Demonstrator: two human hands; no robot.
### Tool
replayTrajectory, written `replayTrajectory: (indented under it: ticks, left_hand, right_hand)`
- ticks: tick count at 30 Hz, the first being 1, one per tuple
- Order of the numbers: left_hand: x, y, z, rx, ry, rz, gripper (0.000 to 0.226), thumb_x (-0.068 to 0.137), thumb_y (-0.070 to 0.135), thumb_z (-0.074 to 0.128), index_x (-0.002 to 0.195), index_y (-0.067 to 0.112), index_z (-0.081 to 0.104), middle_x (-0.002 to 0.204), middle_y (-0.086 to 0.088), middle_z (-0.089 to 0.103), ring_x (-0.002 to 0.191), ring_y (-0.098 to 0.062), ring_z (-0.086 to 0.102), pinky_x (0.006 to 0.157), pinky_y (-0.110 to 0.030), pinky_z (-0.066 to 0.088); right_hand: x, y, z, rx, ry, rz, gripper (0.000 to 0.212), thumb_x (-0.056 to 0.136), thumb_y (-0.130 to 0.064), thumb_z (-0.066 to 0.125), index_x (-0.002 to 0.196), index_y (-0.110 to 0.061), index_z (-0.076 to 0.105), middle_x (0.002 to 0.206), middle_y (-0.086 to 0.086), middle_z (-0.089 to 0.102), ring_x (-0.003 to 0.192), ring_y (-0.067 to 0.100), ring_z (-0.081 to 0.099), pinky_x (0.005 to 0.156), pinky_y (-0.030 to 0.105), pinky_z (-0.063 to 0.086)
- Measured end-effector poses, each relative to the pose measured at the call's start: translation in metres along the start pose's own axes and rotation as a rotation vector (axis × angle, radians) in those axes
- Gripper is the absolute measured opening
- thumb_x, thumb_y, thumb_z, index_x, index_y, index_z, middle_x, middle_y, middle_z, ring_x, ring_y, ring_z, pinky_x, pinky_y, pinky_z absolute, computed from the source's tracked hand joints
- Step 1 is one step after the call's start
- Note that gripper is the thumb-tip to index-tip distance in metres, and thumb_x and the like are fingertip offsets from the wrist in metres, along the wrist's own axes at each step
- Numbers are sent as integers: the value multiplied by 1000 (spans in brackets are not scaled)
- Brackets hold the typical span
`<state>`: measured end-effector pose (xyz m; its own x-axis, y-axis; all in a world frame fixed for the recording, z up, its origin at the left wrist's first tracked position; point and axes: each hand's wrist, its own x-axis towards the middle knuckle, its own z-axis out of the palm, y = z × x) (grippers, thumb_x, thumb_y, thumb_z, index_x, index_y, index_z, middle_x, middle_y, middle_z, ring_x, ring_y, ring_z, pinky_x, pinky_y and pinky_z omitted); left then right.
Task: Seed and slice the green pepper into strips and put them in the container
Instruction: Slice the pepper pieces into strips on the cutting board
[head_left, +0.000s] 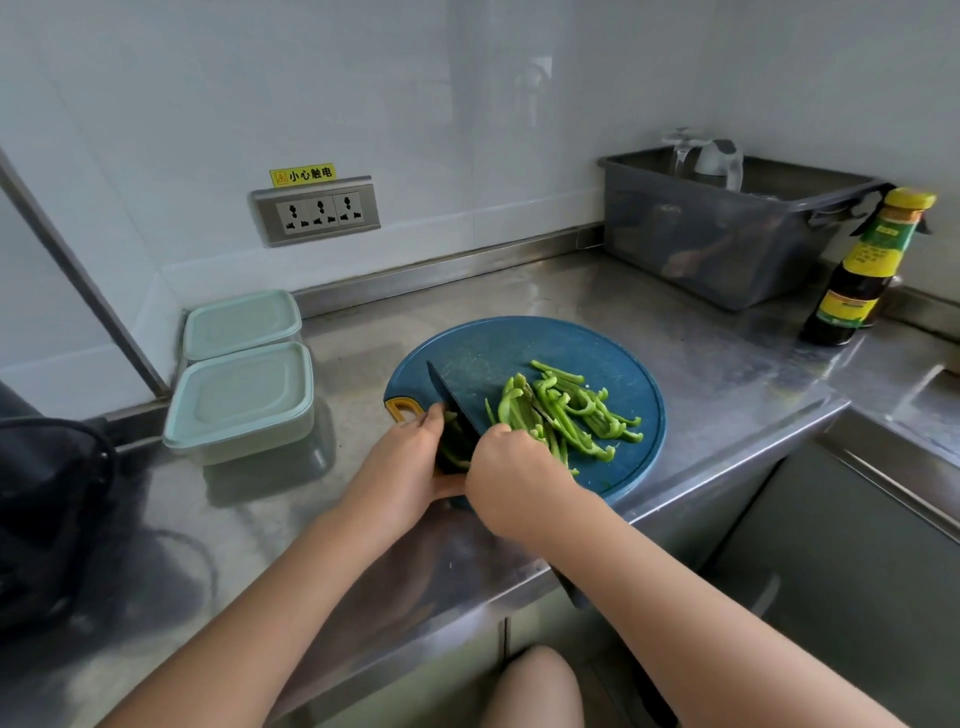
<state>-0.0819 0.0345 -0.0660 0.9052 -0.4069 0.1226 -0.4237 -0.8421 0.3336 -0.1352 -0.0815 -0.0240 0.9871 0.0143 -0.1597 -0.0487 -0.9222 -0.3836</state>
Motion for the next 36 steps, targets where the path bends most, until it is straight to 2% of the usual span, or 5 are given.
replayTrajectory:
  ticks: [6, 15, 20, 27, 36]
  left_hand:
    - [-1, 3, 3, -60, -28, -30, 98, 73, 43, 74, 148, 12, 19, 133, -9, 52, 121, -24, 48, 96, -34, 41]
    - [-3, 5, 4, -64, 38, 22, 90, 71, 36, 77, 144, 13, 30, 128, -7, 58, 115, -24, 53, 85, -28, 40]
    - [-2, 4, 6, -148, 82, -52, 86, 71, 40, 76, 142, 17, 34, 113, -4, 65, 102, -18, 58, 80, -25, 42]
    - [0, 0, 7, -375, 111, -49, 82, 56, 35, 88, 125, 27, 44, 107, 11, 51, 89, 2, 49, 69, -4, 37]
    - [2, -7, 0, -507, -4, -75, 86, 51, 33, 90, 125, 28, 45, 111, 6, 56, 107, -9, 57, 98, -31, 46]
  right_hand:
    - [-11, 16, 10, 8, 11, 13, 25, 95, -11, 35, 116, 1, 45, 67, 0, 26, 107, 33, 56, 73, 34, 39]
    - [23, 7, -1, 45, -28, -46, 37, 94, -13, 38, 60, -16, 26, 63, 0, 28, 103, 36, 58, 71, 36, 40]
    - [14, 24, -4, 84, -59, 36, 37, 95, -13, 36, 60, -17, 27, 64, 0, 32, 100, 30, 59, 69, 32, 39]
    - [5, 55, -9, 219, -56, 192, 33, 94, -18, 35, 62, -18, 35, 63, 1, 43, 50, 13, 41, 45, 24, 35]
    - [-5, 46, -12, 298, 93, 140, 27, 95, -19, 35, 70, -11, 37, 74, 8, 46, 58, 25, 46, 49, 27, 34]
